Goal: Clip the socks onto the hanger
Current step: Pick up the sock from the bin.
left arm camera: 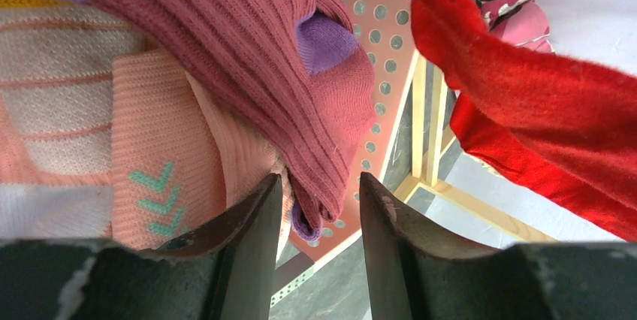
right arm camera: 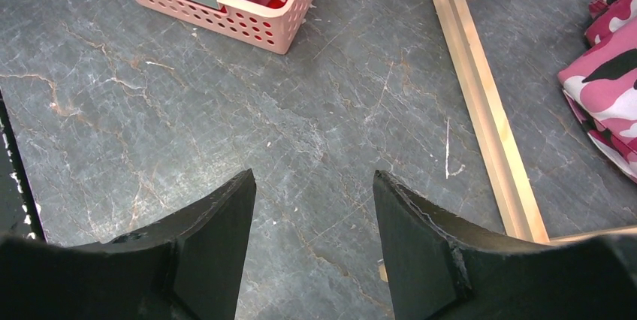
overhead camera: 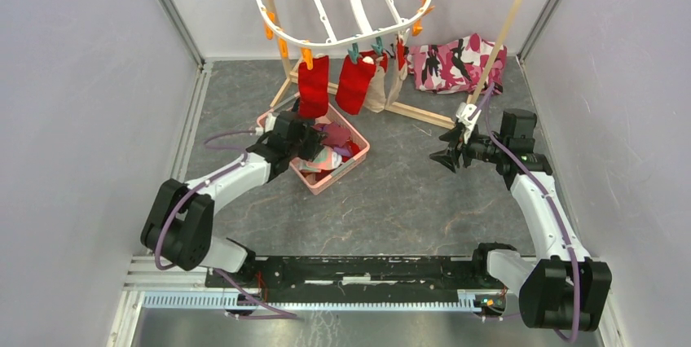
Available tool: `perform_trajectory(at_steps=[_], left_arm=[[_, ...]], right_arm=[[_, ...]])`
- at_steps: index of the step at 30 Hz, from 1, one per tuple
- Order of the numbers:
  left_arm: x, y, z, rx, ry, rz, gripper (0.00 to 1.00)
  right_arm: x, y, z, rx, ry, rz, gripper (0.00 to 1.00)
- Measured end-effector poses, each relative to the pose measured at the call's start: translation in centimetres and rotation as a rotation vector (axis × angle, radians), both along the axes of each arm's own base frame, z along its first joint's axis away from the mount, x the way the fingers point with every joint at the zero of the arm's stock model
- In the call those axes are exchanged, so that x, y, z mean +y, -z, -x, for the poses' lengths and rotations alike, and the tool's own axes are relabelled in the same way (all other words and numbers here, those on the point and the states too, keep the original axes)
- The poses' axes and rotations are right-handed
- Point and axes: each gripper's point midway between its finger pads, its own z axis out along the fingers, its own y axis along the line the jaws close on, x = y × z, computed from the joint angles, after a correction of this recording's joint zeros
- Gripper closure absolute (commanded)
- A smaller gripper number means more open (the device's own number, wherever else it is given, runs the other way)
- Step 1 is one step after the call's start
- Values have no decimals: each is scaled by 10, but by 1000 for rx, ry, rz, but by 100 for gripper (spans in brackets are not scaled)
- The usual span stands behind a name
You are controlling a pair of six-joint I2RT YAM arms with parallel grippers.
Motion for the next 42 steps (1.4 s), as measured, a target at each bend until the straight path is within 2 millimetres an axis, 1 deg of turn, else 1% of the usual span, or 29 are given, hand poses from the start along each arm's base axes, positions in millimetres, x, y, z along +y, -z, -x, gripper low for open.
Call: perform_trajectory(at_steps=[3,6,8,11,14,18,19,22,25,26,28,33,34,38,39,42], left_arm=[[-1,3,-3,9,-4,-1,51],[-3,10,-7,23,-9,-2,52],[-4,17,-9,38,-13,-3,55],[-6,22,-12,52,-24,1,57],[-6,22,-15,46,-33,-7,66],[-3,19,-20,30,-52,-19,88],[-3,18,-21,26,-57,-22,92],[-2,15,-24,15,-64,-24,98],[1,10,-25,-2,-74,-31,98],[2,6,-25,-12,-74,-35,98],[5,-8,-25,-51,-74,-42,98],[14,-60,-23,-197,-66,-44,98],[15,-74,-21,-240,-58,-42,98],[21,-110,-9,-373,-16,-59,98],[22,-111,-9,-377,-15,-60,98],[23,-118,3,-431,33,-80,98]], right_arm=[[1,-1,0,-1,-3,-6,34],[0,-1,0,-2,-2,-9,34],[0,-2,0,-3,-1,-10,34],[0,-2,-1,-4,0,-10,34],[0,-2,-1,-4,0,-10,34],[0,-2,-1,-4,1,-12,34],[0,-2,-1,-3,1,-13,34],[0,-2,-1,-1,2,-15,34],[-1,-2,-1,-1,5,-15,34],[-1,-2,-1,-1,6,-15,34],[-2,-2,-1,-1,6,-15,34],[-1,-3,-1,-3,3,-17,34],[0,-3,0,-3,-1,-20,34],[2,-5,2,-5,-19,-34,33],[3,-6,3,-5,-23,-36,33],[5,-7,4,-9,-36,-44,32]])
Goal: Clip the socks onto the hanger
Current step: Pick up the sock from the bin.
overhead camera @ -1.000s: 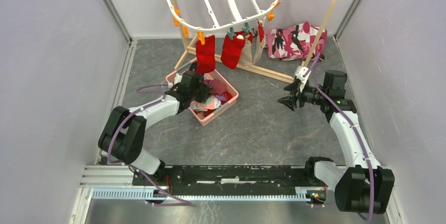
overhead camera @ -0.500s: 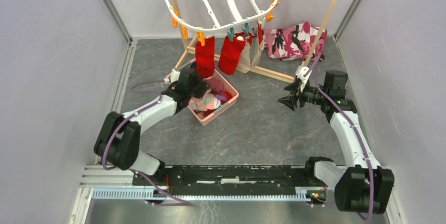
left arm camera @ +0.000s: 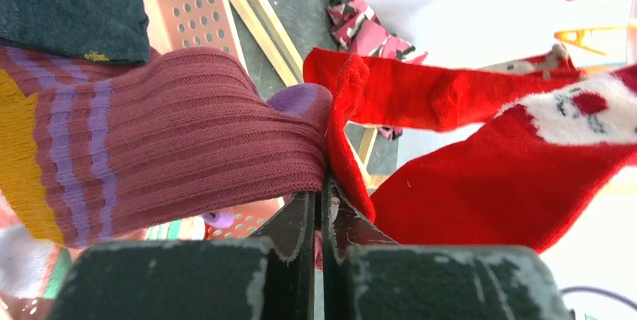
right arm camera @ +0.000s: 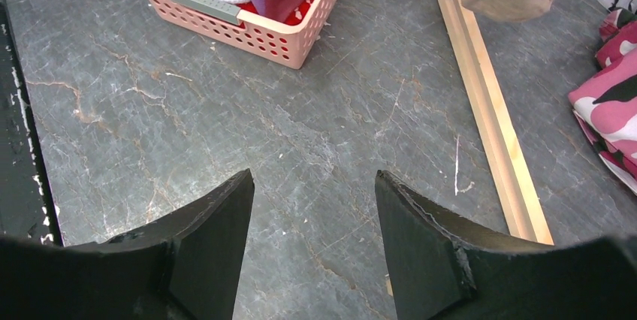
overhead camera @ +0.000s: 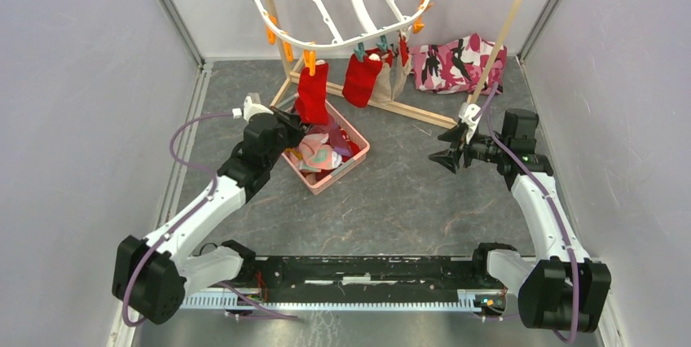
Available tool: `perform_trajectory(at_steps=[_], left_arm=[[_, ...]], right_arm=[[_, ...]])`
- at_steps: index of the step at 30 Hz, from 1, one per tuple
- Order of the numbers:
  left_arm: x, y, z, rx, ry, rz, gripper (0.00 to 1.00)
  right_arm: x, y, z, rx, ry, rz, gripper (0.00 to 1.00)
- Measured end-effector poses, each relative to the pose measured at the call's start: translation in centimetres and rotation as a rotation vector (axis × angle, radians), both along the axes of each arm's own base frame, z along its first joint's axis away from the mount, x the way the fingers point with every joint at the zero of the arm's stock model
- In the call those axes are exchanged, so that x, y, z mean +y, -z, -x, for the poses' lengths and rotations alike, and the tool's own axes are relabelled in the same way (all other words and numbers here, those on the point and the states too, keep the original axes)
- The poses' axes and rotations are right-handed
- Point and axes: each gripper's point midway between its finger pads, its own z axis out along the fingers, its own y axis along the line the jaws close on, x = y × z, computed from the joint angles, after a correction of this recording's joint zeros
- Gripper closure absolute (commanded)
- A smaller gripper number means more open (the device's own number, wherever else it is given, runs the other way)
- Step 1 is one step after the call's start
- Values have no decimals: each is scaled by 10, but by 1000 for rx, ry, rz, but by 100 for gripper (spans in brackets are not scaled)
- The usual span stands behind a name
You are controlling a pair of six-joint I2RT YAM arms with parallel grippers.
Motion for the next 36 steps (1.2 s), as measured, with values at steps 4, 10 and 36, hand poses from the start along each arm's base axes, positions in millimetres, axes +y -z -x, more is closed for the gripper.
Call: perform_trajectory(at_steps=[4,10,36], left_arm=[[-1,-6,16,-45,70,-38,98],[-2,-18,38,-85,151,-65,98],[-25,35,104,54,526,-188,98]], right_arm=[[2,-1,2,-3,-14,-7,32],[4,-3,4,-10,-35,-18,31],[12,-3,16,-9,-98,-49,30]])
